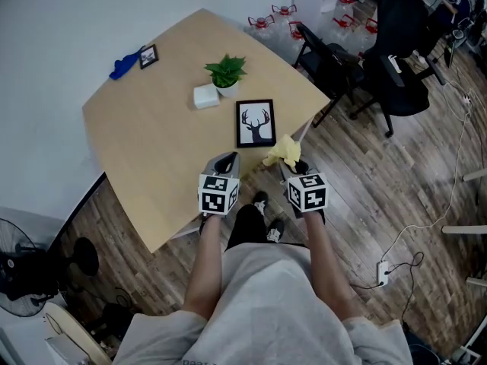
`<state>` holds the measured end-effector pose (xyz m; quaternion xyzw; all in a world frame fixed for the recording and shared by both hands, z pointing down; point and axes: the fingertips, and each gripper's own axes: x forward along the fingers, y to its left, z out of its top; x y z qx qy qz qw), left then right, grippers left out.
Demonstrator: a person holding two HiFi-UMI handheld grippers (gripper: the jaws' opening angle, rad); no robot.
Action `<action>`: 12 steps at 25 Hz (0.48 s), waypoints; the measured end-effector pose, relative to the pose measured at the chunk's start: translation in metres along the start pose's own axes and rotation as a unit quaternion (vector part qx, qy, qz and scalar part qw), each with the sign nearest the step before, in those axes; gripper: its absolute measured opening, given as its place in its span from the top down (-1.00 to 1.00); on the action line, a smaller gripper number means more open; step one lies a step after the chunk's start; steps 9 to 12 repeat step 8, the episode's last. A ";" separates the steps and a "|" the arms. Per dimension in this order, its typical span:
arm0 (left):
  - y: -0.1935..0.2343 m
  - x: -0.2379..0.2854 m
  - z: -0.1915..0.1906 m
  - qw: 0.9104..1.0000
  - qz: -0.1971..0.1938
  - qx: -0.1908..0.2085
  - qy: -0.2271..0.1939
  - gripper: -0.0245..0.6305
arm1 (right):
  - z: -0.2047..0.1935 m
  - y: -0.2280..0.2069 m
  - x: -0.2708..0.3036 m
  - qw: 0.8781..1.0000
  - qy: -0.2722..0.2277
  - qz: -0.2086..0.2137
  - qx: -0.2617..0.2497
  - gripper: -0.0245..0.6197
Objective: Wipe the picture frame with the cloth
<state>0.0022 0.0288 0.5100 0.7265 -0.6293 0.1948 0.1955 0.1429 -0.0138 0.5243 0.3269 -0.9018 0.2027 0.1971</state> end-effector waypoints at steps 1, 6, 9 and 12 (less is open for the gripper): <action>-0.002 0.000 0.000 1.000 -0.001 0.007 0.001 0.77 | 0.000 0.000 -0.001 1.000 -0.002 -0.001 0.001 0.67; -0.012 -0.001 -0.001 1.000 -0.007 0.021 0.001 0.77 | 0.000 0.002 -0.004 1.000 -0.008 0.002 0.006 0.67; -0.015 -0.001 -0.001 1.000 -0.010 0.020 0.001 0.77 | -0.001 0.002 -0.005 1.000 -0.009 0.004 0.008 0.67; -0.015 -0.001 -0.001 1.000 -0.010 0.020 0.001 0.77 | -0.001 0.002 -0.005 1.000 -0.009 0.004 0.008 0.67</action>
